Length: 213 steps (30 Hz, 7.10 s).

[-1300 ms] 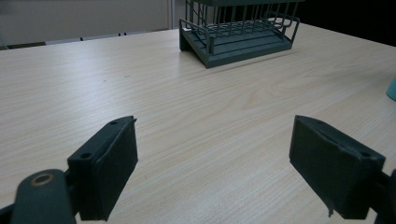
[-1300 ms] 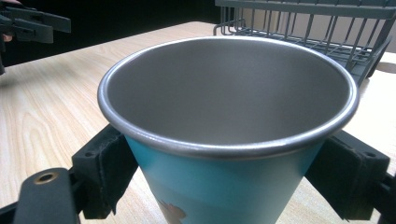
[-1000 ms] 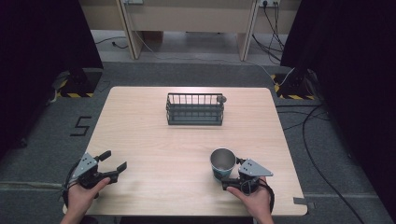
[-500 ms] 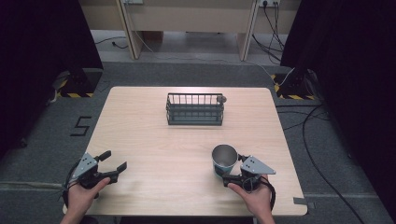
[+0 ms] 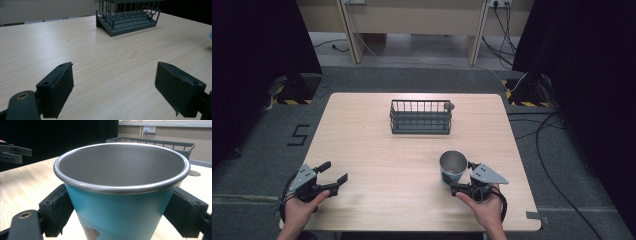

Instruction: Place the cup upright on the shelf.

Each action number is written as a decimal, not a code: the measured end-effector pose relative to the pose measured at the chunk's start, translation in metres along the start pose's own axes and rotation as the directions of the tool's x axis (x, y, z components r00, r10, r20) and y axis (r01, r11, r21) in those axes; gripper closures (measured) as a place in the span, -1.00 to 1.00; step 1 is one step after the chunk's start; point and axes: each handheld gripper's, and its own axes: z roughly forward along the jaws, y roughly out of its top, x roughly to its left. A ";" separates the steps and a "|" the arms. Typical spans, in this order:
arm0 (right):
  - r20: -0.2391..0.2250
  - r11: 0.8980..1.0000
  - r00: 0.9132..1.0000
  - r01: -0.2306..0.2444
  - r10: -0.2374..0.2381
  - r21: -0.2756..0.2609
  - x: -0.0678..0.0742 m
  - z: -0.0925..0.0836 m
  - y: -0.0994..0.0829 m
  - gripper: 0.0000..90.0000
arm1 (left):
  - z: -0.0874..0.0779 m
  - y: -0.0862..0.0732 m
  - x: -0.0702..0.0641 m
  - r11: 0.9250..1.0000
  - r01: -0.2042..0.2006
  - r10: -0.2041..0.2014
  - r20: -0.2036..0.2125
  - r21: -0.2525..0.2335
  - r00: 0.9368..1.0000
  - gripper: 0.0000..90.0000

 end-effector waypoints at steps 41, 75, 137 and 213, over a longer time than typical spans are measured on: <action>0.024 0.999 1.000 0.011 -0.010 -0.041 -0.011 0.023 0.032 -0.63 | 0.000 0.000 0.000 1.000 -0.003 0.003 0.001 0.004 1.000 -0.67; 0.052 0.998 0.999 0.018 -0.015 -0.059 -0.019 0.043 0.063 -0.63 | 0.004 0.001 -0.002 1.000 -0.003 0.003 0.013 0.003 1.000 -0.67; 0.079 0.994 0.996 -0.019 0.028 -0.109 -0.040 0.102 0.108 -0.63 | 0.004 0.001 -0.002 1.000 0.000 0.000 0.024 -0.003 1.000 -0.67; 0.150 0.993 0.983 -0.098 0.106 -0.059 -0.081 0.202 0.147 -0.63 | 0.003 0.002 -0.003 1.000 0.001 -0.001 0.033 -0.016 0.999 -0.67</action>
